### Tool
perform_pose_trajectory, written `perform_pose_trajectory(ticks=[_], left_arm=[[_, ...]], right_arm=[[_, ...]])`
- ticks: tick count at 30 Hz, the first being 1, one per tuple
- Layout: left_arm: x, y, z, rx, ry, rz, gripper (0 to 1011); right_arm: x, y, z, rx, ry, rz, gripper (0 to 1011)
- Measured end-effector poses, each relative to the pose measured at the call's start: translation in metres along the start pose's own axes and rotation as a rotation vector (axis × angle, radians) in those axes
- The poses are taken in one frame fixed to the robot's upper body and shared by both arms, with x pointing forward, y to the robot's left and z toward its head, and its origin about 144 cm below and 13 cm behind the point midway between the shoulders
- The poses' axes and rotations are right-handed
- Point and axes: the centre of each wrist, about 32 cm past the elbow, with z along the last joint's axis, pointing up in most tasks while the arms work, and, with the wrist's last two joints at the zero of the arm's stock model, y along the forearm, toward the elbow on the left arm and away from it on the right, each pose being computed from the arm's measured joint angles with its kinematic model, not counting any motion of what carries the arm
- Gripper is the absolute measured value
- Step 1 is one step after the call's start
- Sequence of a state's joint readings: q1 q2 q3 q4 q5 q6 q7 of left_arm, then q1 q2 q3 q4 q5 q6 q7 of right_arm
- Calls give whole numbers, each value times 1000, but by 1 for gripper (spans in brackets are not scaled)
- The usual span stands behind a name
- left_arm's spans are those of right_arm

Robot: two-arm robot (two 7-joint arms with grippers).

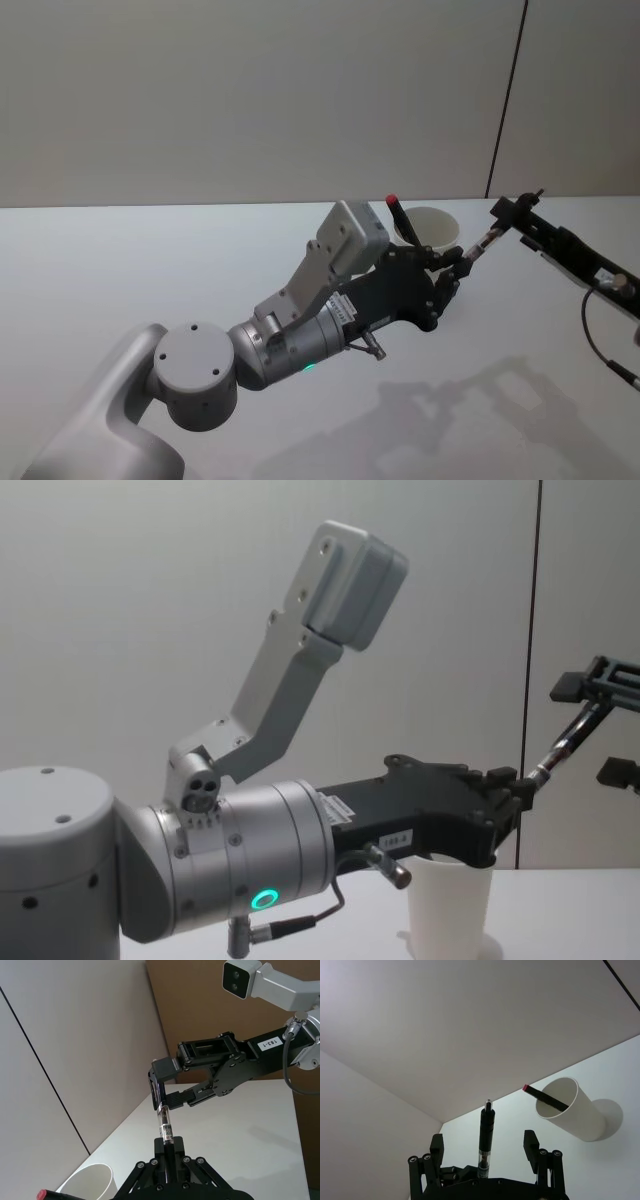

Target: Place the pen into the pen holder.

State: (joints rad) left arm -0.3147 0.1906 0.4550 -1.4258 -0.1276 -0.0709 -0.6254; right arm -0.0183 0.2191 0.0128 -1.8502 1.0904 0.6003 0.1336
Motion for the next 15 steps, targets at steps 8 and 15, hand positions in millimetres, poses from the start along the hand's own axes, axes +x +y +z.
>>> perform_pose_trajectory(ticks=[8, 15], left_arm=[[0, 0, 0, 0, 0, 0, 114], [0, 0, 0, 0, 0, 0, 113]], right_arm=[[0, 1, -2, 9, 1, -1, 1002], [-1, 2, -2, 15, -2, -4, 896]])
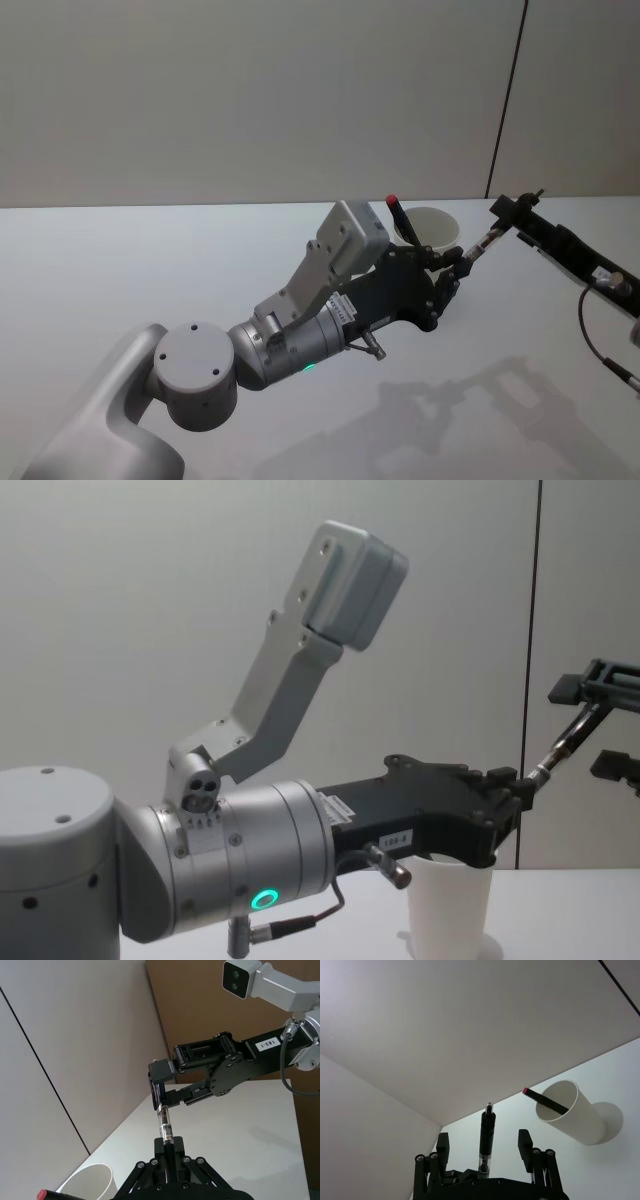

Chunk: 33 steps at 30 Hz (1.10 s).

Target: Place the pen into the pen holder.

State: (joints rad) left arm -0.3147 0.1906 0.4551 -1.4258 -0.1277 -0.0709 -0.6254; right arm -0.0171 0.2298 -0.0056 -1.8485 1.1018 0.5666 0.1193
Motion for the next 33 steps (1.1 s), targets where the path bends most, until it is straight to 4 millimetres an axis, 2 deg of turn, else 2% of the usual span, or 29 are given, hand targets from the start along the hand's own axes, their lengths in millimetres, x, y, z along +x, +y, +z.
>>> perform_pose_trajectory(ticks=[3, 4, 5, 8, 9, 11, 14, 24, 33], left_arm=[[0, 0, 0, 0, 0, 0, 114], [0, 0, 0, 0, 0, 0, 113], [0, 0, 0, 0, 0, 0, 113], [0, 0, 0, 0, 0, 0, 114], [0, 0, 0, 0, 0, 0, 114], [0, 0, 0, 0, 0, 0, 113], [0, 0, 0, 0, 0, 0, 114], [0, 0, 0, 0, 0, 0, 113], [0, 0, 0, -3, 0, 0, 114]], right_arm=[[0, 0, 0, 3, -1, -1, 829], [0, 1, 0, 5, 0, -2, 777], [0, 1, 0, 6, 1, -3, 777], [-1, 1, 0, 12, 6, -3, 660], [-1, 1, 0, 12, 6, -3, 660], [-1, 1, 0, 17, 11, -3, 578], [-1, 1, 0, 27, 21, -5, 506], [-2, 2, 2, 49, 44, -9, 138], [-3, 2, 2, 63, 63, -9, 110]])
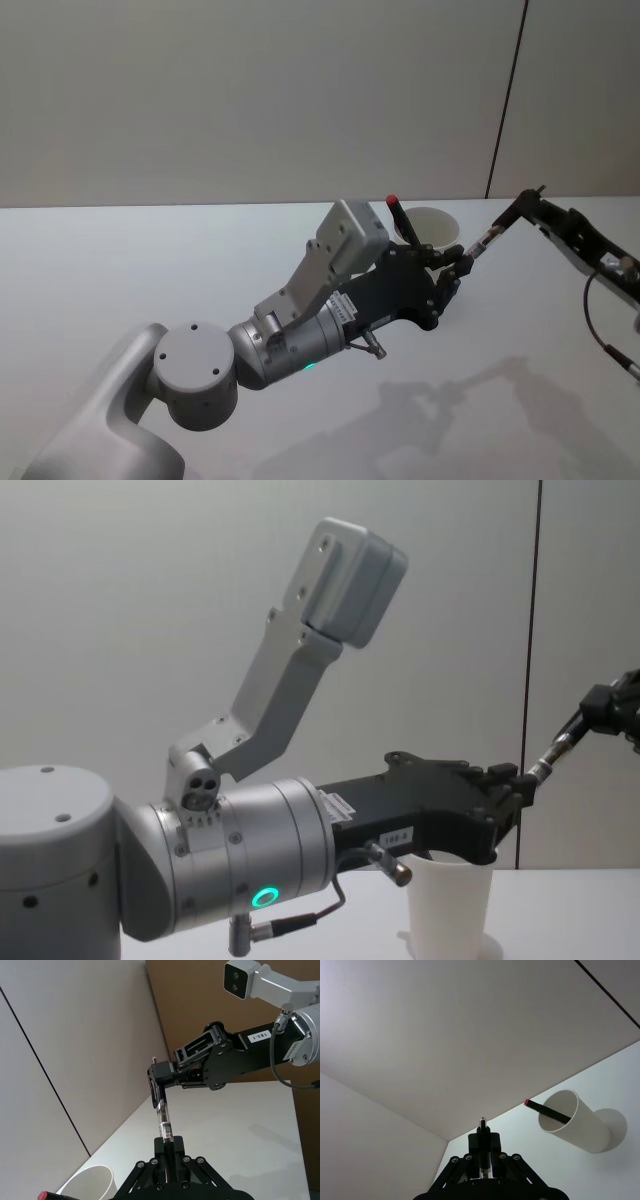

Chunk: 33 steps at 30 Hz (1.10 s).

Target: Place the pen into the pen holder.

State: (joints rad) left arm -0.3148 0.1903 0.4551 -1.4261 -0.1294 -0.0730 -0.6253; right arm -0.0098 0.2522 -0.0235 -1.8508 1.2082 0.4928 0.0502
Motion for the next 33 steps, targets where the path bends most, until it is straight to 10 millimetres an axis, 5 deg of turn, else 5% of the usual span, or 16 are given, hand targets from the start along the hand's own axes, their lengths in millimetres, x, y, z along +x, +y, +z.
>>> perform_pose_trajectory(ticks=[3, 16, 33], left_arm=[[0, 0, 0, 4, 0, 0, 142], [0, 0, 0, 4, 0, 0, 540], [0, 0, 0, 3, 0, 0, 1000]], right_arm=[[-1, 0, 1, 13, 2, 1, 110], [-2, -1, 2, 32, -23, 10, 110], [7, 6, 11, 86, -253, 43, 110]])
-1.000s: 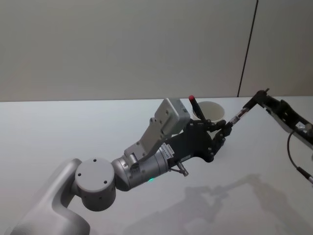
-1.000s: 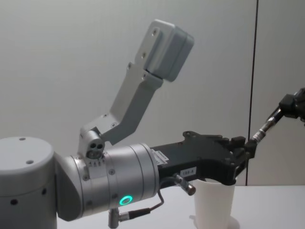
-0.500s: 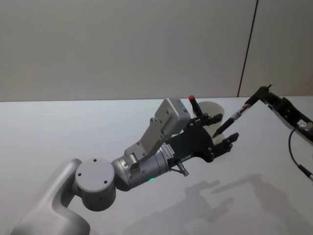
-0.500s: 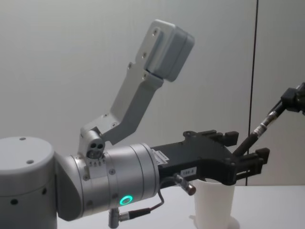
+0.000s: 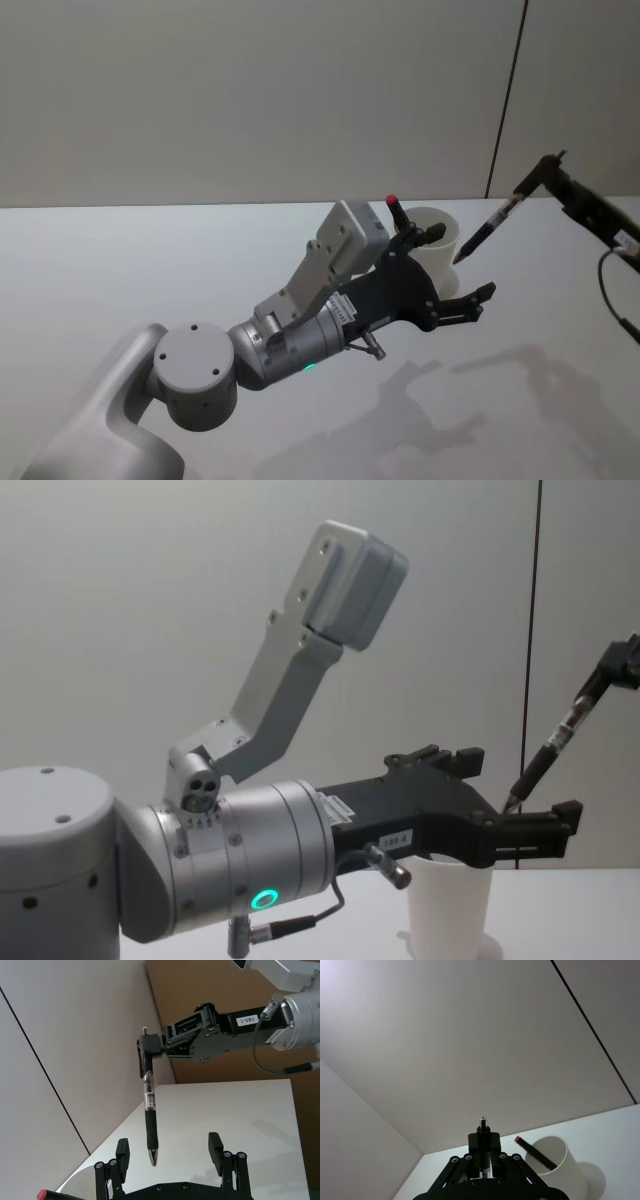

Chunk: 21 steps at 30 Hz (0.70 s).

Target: Place the pen into the pen holder.

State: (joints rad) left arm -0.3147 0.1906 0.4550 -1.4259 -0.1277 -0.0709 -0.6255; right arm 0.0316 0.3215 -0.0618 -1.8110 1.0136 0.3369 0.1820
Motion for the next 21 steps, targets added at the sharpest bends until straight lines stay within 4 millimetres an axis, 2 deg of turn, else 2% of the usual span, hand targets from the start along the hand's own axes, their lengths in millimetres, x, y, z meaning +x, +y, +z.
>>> perform_pose_trajectory(ticks=[13, 21], left_arm=[[0, 0, 0, 0, 0, 0, 1000], [0, 0, 0, 0, 0, 0, 1000]], right_arm=[[17, 19, 10, 46, -228, 39, 110], [29, 39, 16, 55, -387, 82, 110]])
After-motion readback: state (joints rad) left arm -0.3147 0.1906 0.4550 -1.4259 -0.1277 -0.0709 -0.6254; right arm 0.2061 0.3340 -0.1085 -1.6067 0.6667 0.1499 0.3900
